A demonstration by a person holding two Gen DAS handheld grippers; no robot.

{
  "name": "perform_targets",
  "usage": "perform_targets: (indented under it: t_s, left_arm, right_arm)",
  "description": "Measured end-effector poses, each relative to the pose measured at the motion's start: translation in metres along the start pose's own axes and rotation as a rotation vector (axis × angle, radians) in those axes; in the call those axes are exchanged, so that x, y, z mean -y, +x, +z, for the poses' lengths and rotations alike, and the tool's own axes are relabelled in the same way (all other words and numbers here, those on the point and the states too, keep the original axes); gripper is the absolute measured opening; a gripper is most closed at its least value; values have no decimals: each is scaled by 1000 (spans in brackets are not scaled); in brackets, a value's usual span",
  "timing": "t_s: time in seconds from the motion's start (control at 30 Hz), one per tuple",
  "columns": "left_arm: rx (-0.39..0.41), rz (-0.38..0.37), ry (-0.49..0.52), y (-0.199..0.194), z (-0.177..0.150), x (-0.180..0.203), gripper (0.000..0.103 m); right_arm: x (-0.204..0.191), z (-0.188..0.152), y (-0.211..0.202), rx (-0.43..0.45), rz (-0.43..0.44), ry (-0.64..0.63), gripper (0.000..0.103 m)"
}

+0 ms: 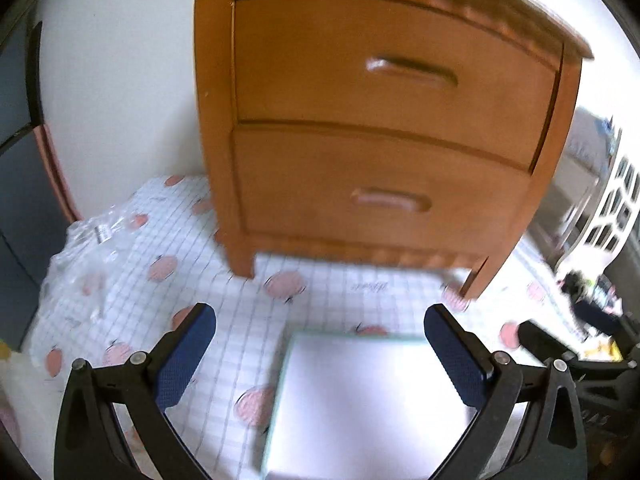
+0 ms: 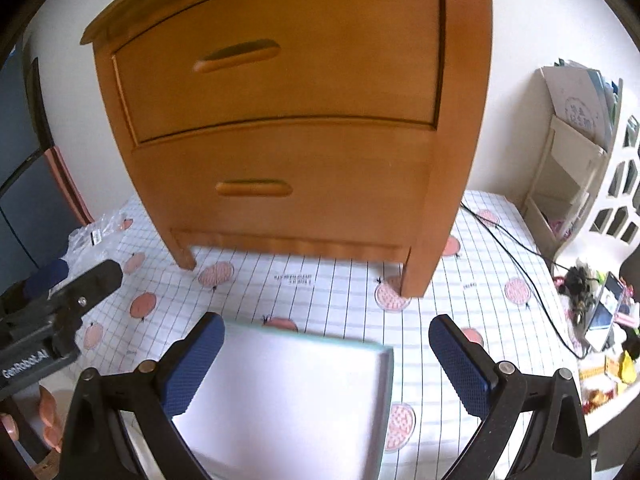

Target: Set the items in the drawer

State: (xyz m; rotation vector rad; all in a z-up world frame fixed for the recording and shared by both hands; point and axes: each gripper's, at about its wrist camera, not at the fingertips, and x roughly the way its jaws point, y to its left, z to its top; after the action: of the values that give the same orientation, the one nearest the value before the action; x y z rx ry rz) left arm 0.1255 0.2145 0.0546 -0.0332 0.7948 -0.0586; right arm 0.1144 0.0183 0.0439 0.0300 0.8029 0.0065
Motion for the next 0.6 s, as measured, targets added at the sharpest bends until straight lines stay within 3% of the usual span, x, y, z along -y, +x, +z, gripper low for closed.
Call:
perform_targets:
  t_s: [0.6]
  left_arm:
    - [-85, -6, 81, -9, -63, 6, 103]
  right_arm:
    - [5, -63, -13, -57, -26, 17, 103]
